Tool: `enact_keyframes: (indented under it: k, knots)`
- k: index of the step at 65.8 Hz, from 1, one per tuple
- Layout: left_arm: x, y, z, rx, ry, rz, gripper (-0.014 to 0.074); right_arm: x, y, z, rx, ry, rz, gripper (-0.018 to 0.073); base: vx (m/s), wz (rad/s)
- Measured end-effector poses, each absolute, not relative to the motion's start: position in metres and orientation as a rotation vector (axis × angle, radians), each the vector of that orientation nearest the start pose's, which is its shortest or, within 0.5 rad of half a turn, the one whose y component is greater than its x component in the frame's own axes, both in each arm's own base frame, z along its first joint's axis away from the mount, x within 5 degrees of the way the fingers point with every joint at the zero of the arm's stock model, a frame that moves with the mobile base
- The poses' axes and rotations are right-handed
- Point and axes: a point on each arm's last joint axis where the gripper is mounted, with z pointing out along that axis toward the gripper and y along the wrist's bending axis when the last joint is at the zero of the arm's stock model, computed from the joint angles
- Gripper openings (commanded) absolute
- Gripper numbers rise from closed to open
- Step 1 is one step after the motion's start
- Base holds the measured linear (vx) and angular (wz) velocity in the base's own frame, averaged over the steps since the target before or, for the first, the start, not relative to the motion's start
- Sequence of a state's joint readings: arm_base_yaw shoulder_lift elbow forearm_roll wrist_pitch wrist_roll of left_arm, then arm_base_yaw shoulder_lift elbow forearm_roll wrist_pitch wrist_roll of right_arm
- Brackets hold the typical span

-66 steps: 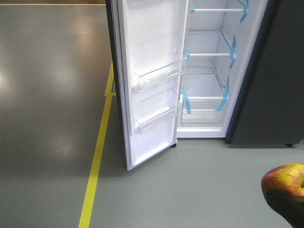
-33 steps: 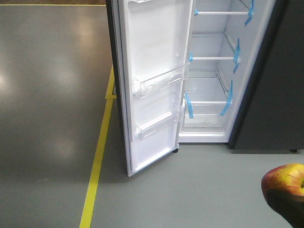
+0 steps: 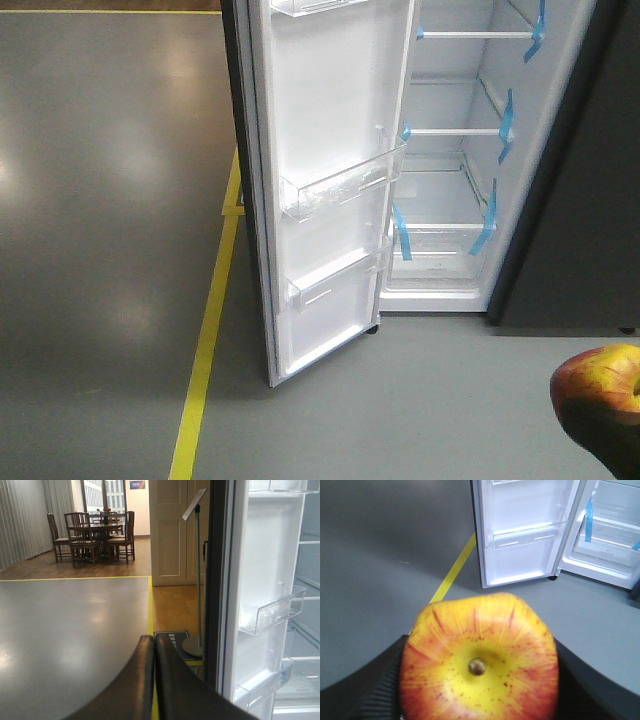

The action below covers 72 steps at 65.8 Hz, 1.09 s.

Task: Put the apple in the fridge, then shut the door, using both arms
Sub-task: 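Approach the refrigerator opening, keeping the apple in the right gripper, then move closer to the refrigerator shelves with the held apple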

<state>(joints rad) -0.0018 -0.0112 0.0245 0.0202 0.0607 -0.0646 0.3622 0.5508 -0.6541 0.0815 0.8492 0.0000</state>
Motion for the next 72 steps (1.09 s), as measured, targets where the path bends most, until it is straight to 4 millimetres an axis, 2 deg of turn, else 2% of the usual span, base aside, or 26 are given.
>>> enact_keyframes:
  k: [72]
  knots:
    - [0.0566, 0.0, 0.2, -0.034, 1.557, -0.035, -0.0006, 0.0855, 0.0383, 0.3172, -0.378, 2.211, 0.295, 0.0344, 0.1, 0.01]
